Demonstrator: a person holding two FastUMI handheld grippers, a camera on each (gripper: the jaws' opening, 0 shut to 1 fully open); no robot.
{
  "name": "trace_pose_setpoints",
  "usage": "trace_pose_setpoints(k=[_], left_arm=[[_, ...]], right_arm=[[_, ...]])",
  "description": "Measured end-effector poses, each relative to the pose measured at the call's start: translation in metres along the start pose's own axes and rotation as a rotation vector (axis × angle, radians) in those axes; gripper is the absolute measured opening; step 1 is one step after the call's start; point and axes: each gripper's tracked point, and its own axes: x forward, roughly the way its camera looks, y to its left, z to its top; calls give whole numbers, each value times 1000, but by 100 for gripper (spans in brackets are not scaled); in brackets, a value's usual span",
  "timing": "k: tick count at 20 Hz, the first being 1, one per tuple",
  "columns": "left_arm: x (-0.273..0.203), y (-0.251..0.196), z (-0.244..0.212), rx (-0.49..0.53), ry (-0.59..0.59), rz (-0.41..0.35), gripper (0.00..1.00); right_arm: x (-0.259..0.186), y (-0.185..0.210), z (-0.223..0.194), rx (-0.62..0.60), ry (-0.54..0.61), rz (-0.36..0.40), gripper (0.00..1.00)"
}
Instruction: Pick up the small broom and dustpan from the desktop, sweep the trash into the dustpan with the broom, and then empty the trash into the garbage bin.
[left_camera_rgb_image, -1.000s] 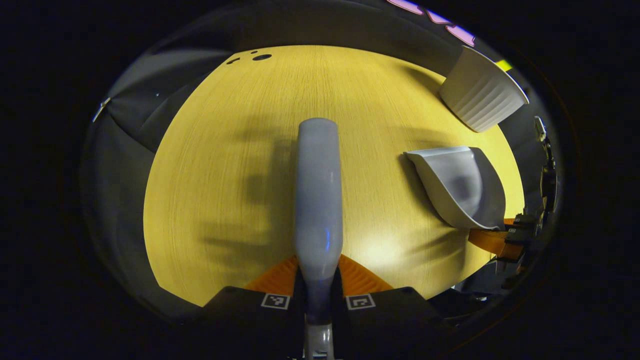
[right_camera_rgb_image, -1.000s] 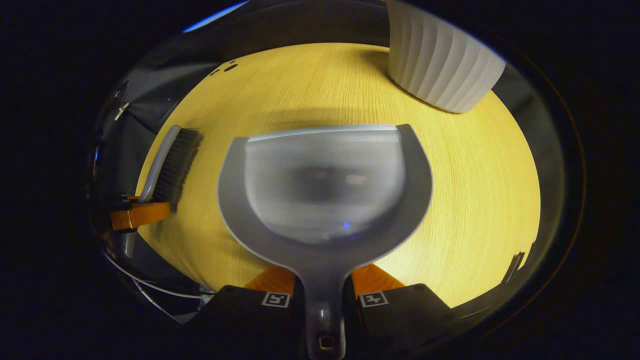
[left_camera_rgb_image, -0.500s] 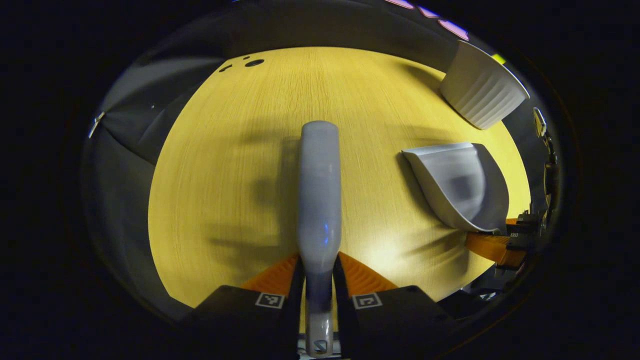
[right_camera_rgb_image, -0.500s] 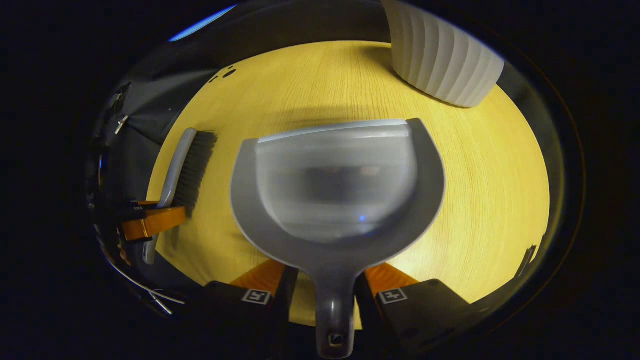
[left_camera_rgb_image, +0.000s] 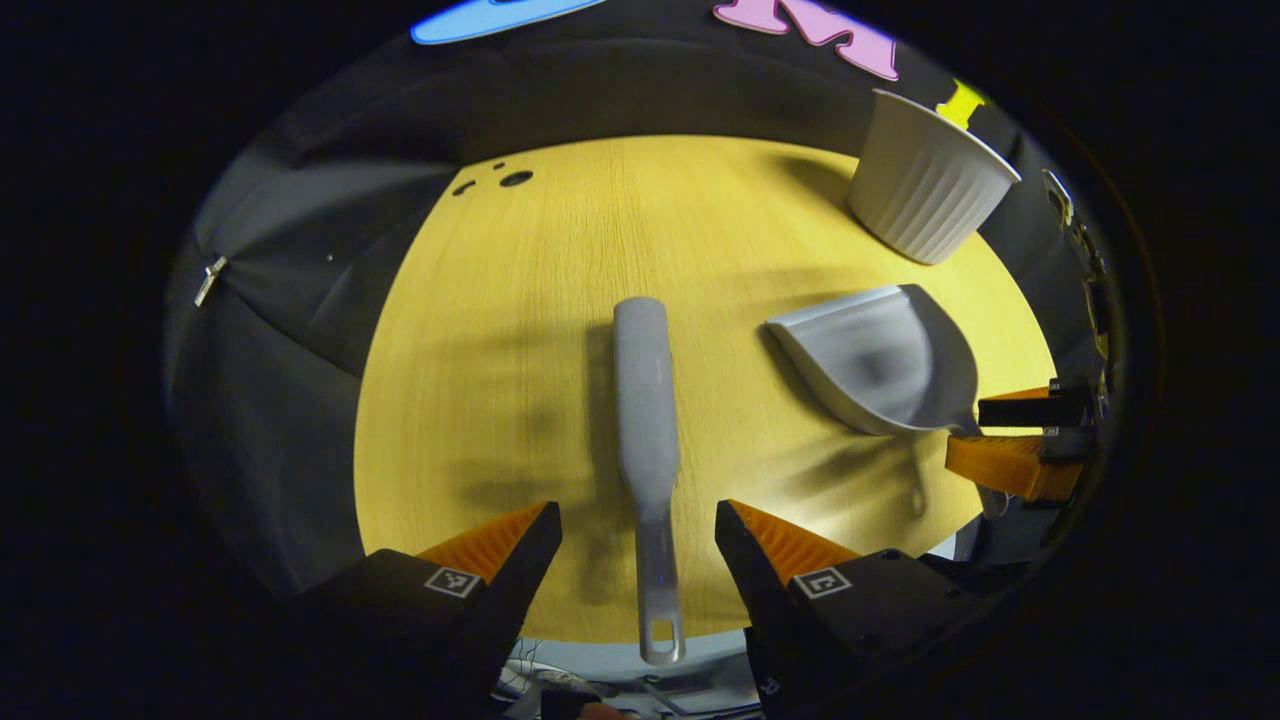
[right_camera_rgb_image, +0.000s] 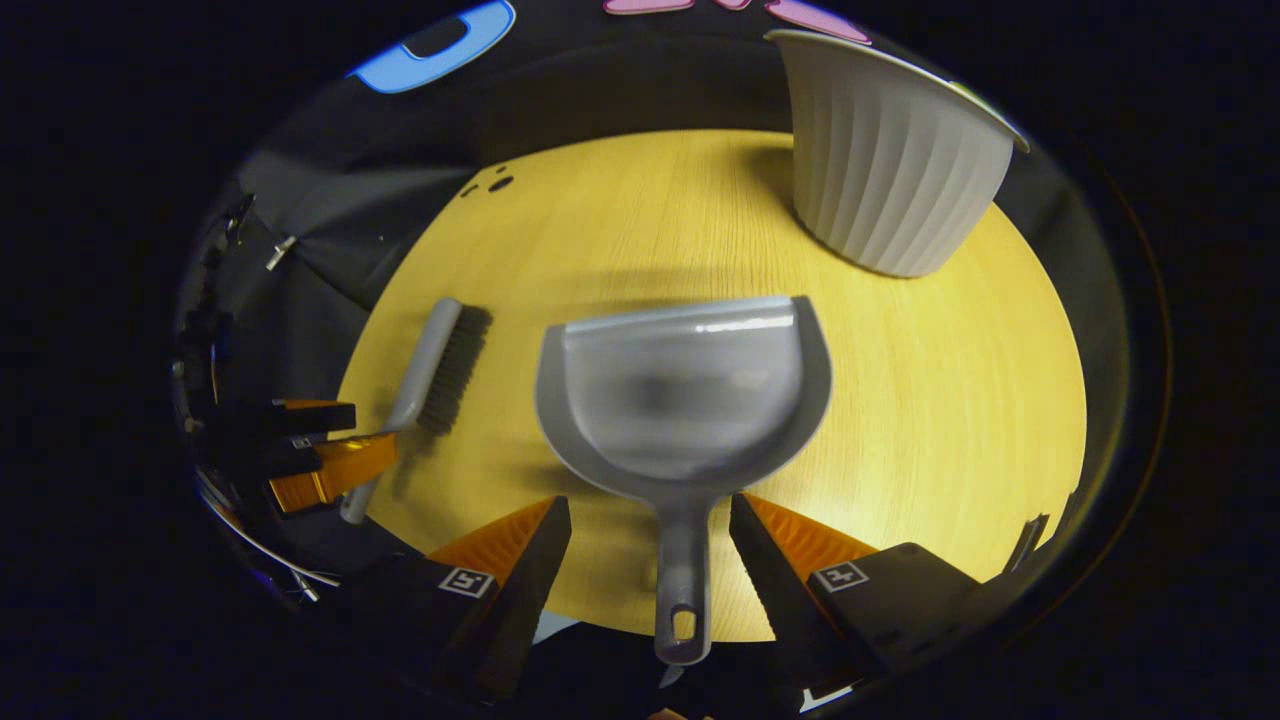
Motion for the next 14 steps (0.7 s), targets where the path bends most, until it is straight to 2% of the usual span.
trace_pose_setpoints(k=[6, 10, 12, 14], left_arm=[[-71, -22, 29, -120, -222, -10, 98], [-124, -56, 49, -173, -449, -106, 96], [-153, -57, 56, -174, -588, -78, 96], [-179, -60, 65, -138, -705, -19, 96]], right_arm=[[-64, 6, 52, -61, -199, 23, 99], [-110, 9, 85, -122, -408, 17, 99], [-128, 10, 90, -121, -484, 35, 99], [-140, 10, 98, -99, -557, 39, 99]])
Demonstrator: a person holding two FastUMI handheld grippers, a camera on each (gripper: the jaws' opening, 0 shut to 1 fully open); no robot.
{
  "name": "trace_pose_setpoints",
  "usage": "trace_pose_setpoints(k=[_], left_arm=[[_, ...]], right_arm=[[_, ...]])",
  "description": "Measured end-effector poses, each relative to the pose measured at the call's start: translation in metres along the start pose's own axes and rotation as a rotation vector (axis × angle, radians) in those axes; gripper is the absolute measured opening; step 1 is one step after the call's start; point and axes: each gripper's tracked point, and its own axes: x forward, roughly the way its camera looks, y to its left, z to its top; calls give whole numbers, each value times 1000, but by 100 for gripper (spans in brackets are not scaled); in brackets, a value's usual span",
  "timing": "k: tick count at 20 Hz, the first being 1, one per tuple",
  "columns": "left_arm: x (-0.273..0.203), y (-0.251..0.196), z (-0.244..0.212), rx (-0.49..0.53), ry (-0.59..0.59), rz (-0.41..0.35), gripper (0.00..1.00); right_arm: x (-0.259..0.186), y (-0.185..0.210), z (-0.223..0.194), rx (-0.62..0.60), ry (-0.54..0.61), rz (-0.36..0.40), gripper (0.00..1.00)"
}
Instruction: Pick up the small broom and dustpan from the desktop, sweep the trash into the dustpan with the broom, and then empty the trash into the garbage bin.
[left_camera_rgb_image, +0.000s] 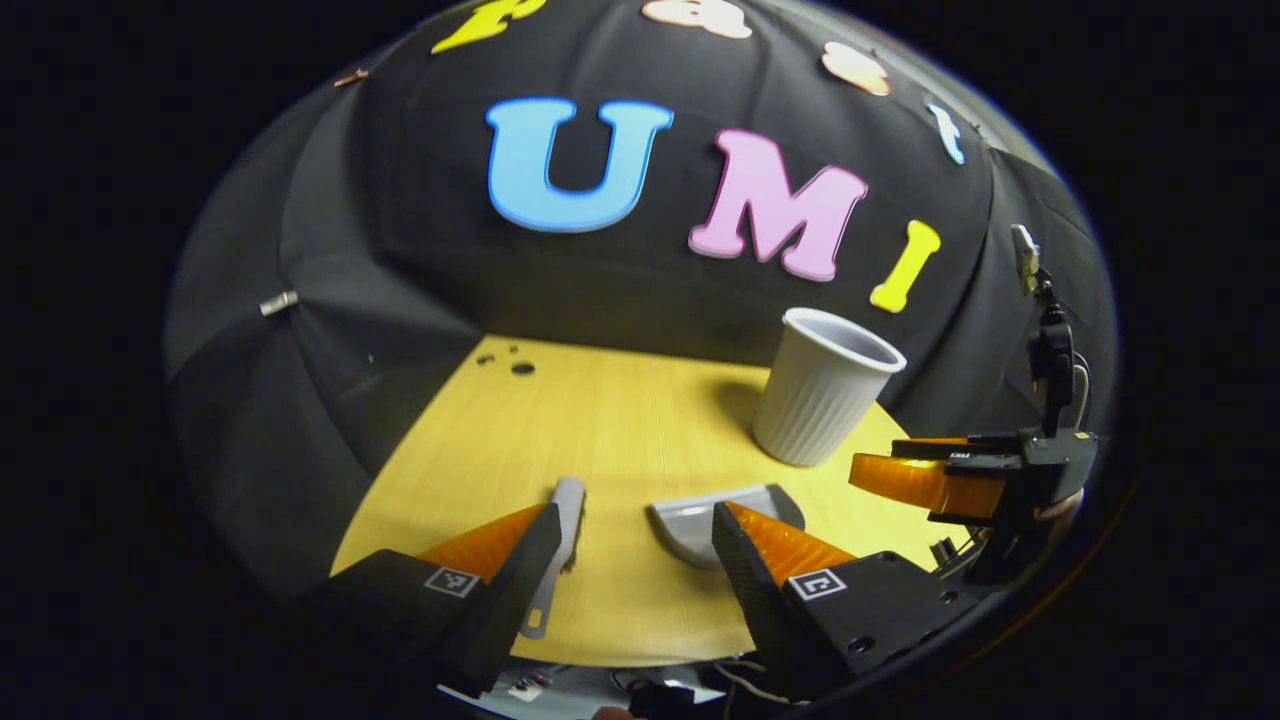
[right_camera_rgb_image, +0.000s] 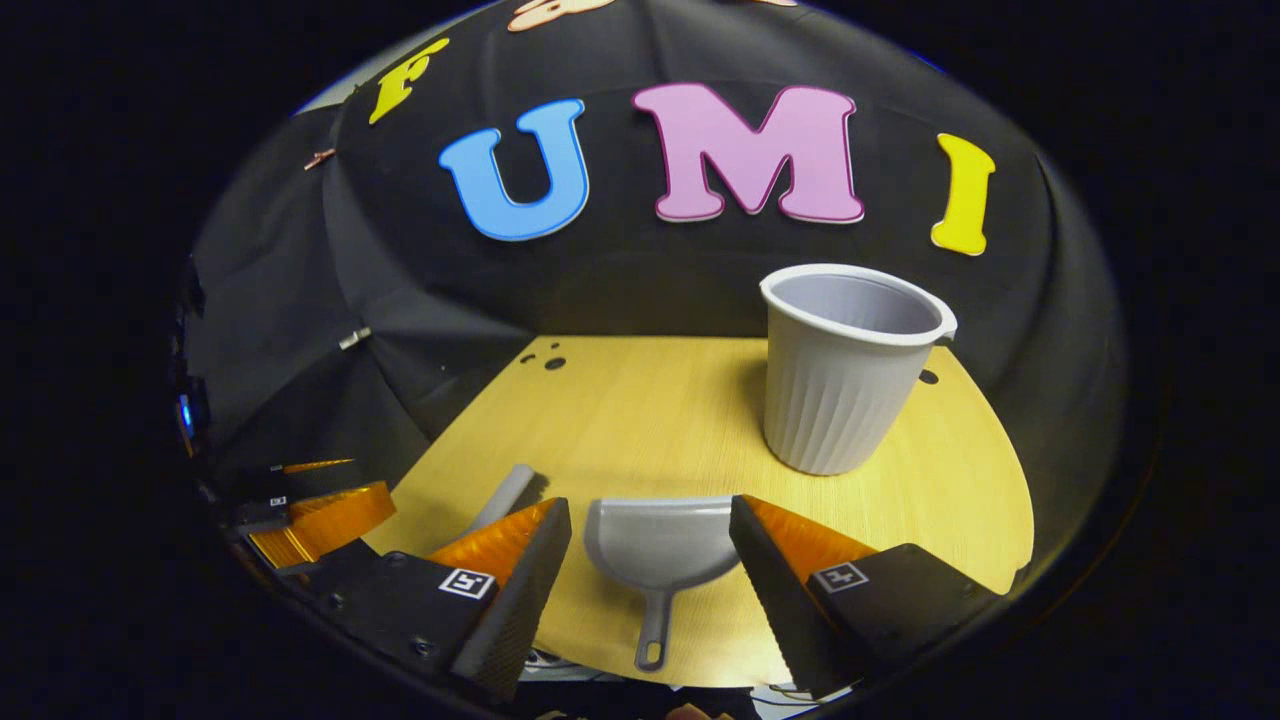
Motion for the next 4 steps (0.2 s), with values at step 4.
trace_pose_setpoints(k=[4], left_arm=[[-17, -19, 21, 87, -155, 47, 96]], right_arm=[[-1, -2, -1, -29, -70, -10, 99]])
